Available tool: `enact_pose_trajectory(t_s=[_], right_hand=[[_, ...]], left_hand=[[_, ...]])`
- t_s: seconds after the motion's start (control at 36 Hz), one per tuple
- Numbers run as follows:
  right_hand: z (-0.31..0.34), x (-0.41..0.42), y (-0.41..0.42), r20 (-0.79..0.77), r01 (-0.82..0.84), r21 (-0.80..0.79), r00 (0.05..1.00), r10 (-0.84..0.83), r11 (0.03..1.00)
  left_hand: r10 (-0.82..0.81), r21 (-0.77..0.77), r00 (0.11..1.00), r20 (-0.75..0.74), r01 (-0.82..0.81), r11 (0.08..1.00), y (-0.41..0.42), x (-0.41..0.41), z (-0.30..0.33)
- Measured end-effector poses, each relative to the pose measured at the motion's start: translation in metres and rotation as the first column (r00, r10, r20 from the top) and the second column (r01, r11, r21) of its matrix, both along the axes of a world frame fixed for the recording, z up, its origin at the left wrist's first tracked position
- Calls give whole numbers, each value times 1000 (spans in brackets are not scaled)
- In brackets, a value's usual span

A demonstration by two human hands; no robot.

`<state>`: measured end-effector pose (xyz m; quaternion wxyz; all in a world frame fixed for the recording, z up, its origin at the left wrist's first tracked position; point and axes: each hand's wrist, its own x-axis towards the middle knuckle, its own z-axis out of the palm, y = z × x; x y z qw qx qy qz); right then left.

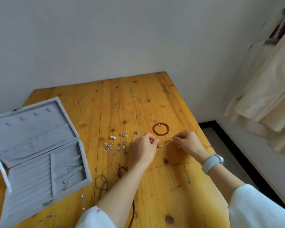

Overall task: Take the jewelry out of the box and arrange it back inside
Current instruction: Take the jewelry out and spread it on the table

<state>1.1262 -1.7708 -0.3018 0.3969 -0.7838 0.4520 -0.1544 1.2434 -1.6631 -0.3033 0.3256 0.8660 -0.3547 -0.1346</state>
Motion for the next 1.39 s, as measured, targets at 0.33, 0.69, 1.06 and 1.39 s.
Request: enact_pose_trajectory(t_s=[0.33, 0.69, 1.06, 1.39], right_hand=[[-3, 12, 45, -183, -139, -470, 981, 58, 871], [7, 122, 171, 53, -481, -403, 837, 545, 778], [18, 221, 206, -558, -739, -509, 674, 484, 442], [20, 220, 200, -594, -834, -431, 550, 587, 345]], left_hand=[[0, -157, 970, 243, 39, 987, 56, 12, -6], [282, -133, 805, 522, -250, 959, 216, 102, -7], [372, 81, 775, 511, -475, 876, 270, 134, -27], [380, 96, 768, 515, -492, 866, 267, 132, -29]])
